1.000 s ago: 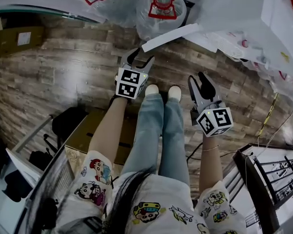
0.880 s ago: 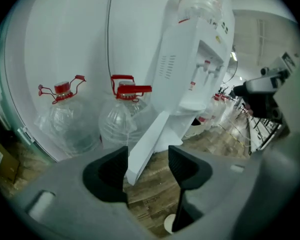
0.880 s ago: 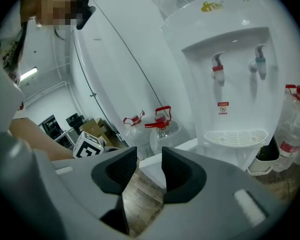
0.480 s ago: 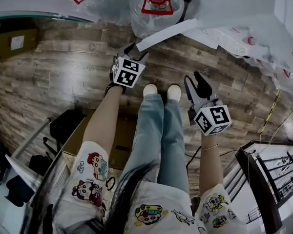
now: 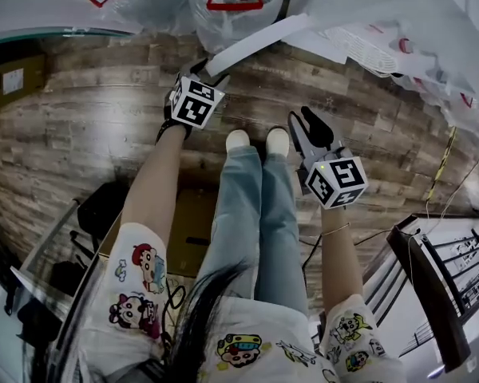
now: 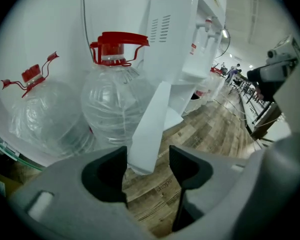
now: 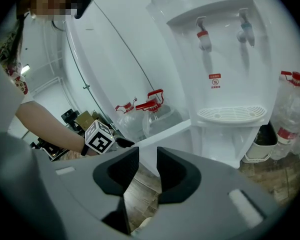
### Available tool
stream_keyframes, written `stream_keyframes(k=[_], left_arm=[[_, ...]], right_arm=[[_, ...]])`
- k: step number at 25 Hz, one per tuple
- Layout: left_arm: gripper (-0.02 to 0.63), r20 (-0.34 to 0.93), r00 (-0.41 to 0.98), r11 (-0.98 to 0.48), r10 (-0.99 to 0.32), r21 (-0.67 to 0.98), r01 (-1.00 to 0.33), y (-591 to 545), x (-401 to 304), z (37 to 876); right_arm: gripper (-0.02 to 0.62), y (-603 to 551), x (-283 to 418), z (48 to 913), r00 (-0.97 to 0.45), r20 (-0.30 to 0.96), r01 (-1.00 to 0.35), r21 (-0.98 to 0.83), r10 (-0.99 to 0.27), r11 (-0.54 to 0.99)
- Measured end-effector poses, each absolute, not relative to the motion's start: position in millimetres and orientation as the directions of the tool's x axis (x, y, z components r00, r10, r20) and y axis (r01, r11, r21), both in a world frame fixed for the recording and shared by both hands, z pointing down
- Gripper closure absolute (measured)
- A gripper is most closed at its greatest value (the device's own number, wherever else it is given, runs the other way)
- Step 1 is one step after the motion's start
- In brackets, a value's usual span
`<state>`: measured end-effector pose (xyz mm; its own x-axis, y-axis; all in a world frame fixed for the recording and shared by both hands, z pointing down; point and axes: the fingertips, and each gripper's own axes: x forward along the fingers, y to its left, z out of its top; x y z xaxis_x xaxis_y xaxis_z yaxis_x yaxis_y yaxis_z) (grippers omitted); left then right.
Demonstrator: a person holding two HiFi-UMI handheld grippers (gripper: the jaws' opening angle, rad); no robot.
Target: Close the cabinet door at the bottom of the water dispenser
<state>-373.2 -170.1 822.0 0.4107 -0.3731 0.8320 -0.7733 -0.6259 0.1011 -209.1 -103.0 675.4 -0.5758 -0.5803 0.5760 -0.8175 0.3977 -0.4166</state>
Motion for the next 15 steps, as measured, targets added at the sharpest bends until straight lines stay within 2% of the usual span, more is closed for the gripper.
stream_keyframes(k=[3,6,11,15], left_arm=[[0.347,0.838,0.404,-0.62,-0.367,0.103,-0.778,-168.7,-372.6,824.2],[0.404,0.843,0.39,-0.608,-0.37,0.097,-0.788,-167.5,-374.1,824.8],[0.416,0.853,0.387,-0.619,-0.351,0.099,-0.779,-156.0,-368.3,826.2],[0.426,0.86,0.39,-0.615,-0.33,0.117,-0.78,-138.6,-356.4,827.0]], right_arm=[[0.495,-99.6,-209.0,676.9,-0.577,0.579,-0.817,-0.424,-0.576,0.391],[0.526,-97.8,-207.8,676.6,-0.569,0.579,-0.822,-0.422,-0.583,0.383],[0.583,-97.3,-201.2,678.5,-0.535,0.59,-0.844,-0.406,-0.605,0.352],[0.584,-91.6,-196.5,678.6,-0.512,0.594,-0.857,-0.4,-0.621,0.324]])
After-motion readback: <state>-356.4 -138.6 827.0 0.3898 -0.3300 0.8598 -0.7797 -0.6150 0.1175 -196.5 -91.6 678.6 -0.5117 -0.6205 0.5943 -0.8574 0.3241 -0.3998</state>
